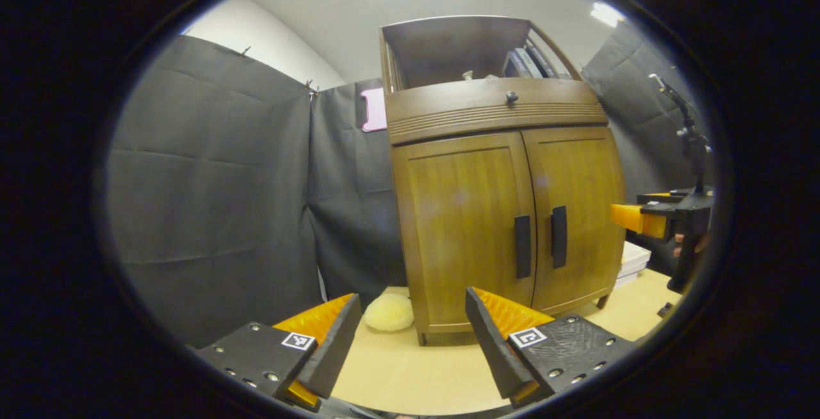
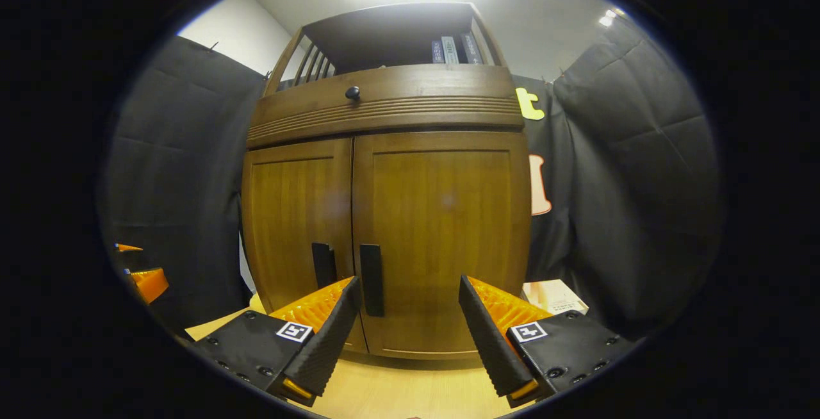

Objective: Open the right door of the double-door shoe cabinet with the right hand, and open the left door with the left hand.

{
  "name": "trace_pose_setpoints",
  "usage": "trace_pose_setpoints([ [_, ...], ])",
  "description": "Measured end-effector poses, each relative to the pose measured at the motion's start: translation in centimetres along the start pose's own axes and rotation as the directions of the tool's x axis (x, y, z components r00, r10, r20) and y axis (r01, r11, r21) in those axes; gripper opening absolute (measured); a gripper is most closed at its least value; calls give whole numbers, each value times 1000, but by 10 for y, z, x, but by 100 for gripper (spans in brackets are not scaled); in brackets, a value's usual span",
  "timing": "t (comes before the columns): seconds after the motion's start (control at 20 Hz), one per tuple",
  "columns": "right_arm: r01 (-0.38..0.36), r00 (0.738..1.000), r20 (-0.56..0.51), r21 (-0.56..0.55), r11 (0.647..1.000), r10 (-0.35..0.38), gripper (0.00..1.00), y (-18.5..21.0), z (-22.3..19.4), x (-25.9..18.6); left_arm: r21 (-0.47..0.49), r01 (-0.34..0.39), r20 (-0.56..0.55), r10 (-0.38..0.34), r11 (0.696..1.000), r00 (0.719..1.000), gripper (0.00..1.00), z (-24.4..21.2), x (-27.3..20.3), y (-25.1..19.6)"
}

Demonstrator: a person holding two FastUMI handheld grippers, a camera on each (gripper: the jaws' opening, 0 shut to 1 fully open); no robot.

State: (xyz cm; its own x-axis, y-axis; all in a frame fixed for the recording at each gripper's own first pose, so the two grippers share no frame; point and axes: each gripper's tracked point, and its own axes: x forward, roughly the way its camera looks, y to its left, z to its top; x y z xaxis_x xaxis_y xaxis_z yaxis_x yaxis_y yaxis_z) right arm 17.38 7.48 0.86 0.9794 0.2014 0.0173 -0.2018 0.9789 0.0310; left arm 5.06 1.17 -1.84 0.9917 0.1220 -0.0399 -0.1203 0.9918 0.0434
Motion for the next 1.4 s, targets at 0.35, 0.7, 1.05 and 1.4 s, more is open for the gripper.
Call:
trace_pose_setpoints([
  [0.35,-1,1000,-23,-7,1000,0,97,17,-11,55,-17,-16,-21,15,1000,1000,96,-16,28,19],
  [0.7,4,998,-59,-8,1000,-5,96,26,-26,103,-13,-47,-40,46,999,998,96,-26,34,25],
  [1.05,6,995,-102,-6,1000,-6,79,43,-44,135,-12,-68,-57,67,998,996,96,-40,42,31],
  [1.4,19,991,-130,1,1000,-18,25,50,-51,144,-21,-65,-67,63,998,996,96,-41,50,34],
])
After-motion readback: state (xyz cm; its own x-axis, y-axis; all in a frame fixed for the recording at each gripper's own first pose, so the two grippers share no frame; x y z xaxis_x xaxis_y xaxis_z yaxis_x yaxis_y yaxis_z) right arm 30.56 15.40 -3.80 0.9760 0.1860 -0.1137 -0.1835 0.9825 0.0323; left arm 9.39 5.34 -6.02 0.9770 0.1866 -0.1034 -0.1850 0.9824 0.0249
